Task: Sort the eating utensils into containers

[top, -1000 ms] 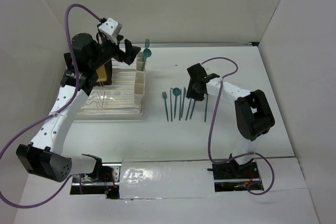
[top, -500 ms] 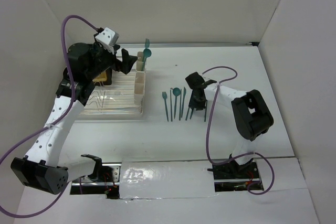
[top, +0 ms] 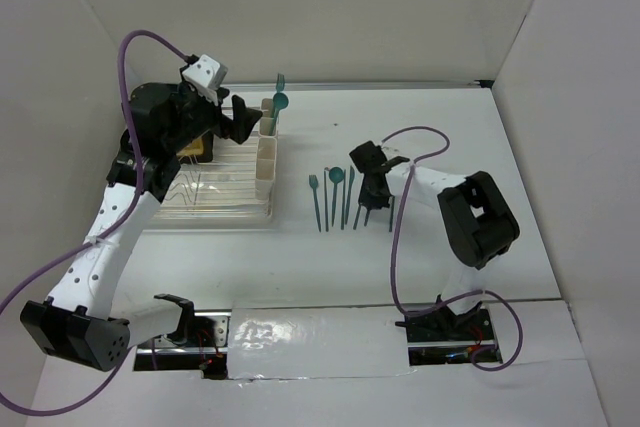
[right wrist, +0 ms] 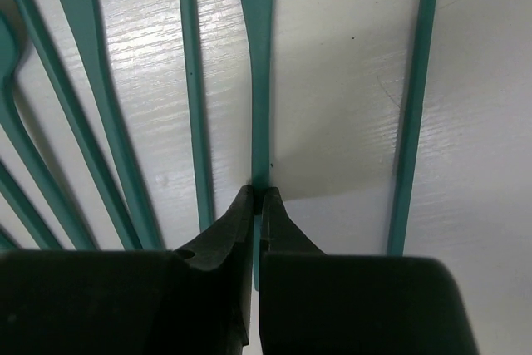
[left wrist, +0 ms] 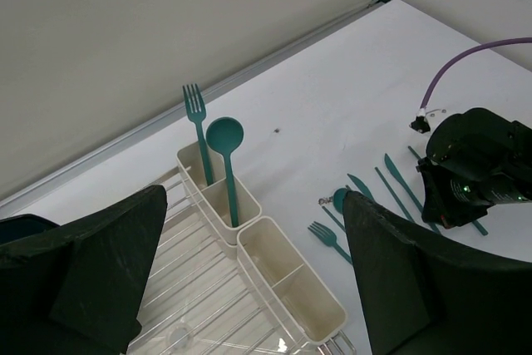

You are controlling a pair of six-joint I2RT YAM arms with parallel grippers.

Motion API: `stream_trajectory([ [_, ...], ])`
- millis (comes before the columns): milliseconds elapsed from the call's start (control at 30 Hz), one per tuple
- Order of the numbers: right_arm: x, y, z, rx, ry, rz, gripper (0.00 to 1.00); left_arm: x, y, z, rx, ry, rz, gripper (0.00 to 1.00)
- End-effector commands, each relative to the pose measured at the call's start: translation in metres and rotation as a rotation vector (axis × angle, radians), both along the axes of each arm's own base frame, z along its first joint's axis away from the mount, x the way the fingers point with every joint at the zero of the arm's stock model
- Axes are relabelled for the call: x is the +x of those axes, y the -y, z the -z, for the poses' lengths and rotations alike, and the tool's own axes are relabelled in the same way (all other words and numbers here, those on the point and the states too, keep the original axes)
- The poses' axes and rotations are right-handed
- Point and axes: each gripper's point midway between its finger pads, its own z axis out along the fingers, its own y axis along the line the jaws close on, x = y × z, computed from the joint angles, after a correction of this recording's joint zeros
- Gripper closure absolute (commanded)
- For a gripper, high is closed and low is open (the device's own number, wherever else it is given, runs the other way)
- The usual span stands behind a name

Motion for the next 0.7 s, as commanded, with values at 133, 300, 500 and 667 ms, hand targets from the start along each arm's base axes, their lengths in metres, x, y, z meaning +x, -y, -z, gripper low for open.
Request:
stream_trajectory([
  [133, -0.022, -0.01, -0.001, 0.114, 0.063, -0.094, 1.0, -0.006, 0.031, -0.003, -0.139, -0.112, 0.086, 0.0],
  [300, -0.01, -0.048, -0.099, 0.319, 0.36, -0.324, 1.0, 0.003, 0.077, 0.032, -0.231, -0.371, 0.133, 0.0],
  [500, -0.011, -0.071, -0.168, 0.407, 0.492, -0.503, 1.0, 0.014, 0.115, 0.049, -0.373, -0.561, 0.142, 0.02],
  [667, -0.017, -0.08, -0.204, 0.462, 0.558, -0.561, 1.0, 0.027, 0.148, 0.075, -0.381, -0.648, 0.098, 0.03],
])
